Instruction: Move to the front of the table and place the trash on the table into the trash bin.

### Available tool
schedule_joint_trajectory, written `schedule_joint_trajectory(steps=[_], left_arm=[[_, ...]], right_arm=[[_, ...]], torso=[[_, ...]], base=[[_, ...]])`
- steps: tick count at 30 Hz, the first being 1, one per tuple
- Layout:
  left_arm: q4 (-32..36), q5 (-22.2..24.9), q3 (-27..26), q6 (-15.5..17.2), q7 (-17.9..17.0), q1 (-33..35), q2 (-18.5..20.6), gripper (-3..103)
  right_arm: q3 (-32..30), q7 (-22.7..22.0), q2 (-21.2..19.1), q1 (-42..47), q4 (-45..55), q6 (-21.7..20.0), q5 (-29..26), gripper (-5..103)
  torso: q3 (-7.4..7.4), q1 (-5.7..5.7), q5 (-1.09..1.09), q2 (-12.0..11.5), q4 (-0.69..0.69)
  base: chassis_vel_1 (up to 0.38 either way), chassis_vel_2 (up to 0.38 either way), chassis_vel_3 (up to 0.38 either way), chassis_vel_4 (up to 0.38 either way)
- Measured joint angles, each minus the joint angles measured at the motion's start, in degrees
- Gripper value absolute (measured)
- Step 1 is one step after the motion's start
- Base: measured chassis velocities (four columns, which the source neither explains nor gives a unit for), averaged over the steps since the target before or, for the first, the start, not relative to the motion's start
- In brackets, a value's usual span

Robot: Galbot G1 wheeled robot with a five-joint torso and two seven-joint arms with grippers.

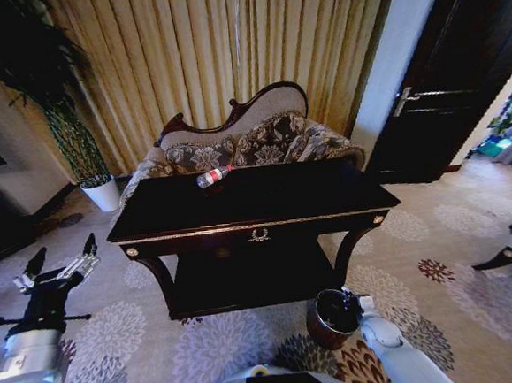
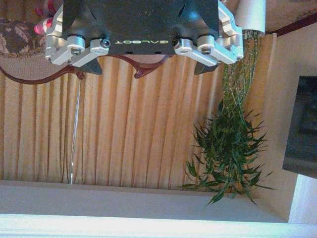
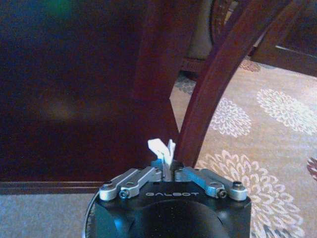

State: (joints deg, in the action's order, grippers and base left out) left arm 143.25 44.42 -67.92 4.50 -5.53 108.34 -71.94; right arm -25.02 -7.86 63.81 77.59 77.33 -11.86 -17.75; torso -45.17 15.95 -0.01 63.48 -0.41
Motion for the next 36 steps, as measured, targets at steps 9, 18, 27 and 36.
schedule_joint_trajectory(steps=[9, 18, 27, 36], left_arm=[[-0.01, -0.05, -0.24, -0.06, 0.00, 0.40, -0.21, 100], [-0.01, -0.40, 0.09, -0.08, 0.00, 0.44, -0.22, 100], [-0.01, -0.45, 0.06, -0.10, 0.00, 0.54, -0.22, 100], [-0.01, -0.54, 0.19, -0.11, 0.00, 0.52, -0.22, 100]], right_arm=[[0.06, 0.06, 0.08, 0.88, 2.13, 0.00, 0.13, 44], [-0.39, 0.06, -0.87, 0.99, 2.66, -0.02, -0.41, 76], [-0.40, 0.05, -0.92, 1.05, 2.95, -0.06, -0.82, 100], [-0.09, 0.04, -1.06, 0.98, 3.27, -0.18, -1.42, 100]], torso=[[0.00, 0.00, 0.00, 0.00, 0.00], [0.00, 0.00, 0.00, 0.00, 0.00], [0.00, 0.00, 0.00, 0.00, 0.00], [0.00, 0.00, 0.00, 0.00, 0.00]], base=[[0.000, 0.000, 0.000, 0.000], [0.000, 0.000, 0.000, 0.000], [0.000, 0.000, 0.000, 0.000], [0.000, 0.000, 0.000, 0.000]])
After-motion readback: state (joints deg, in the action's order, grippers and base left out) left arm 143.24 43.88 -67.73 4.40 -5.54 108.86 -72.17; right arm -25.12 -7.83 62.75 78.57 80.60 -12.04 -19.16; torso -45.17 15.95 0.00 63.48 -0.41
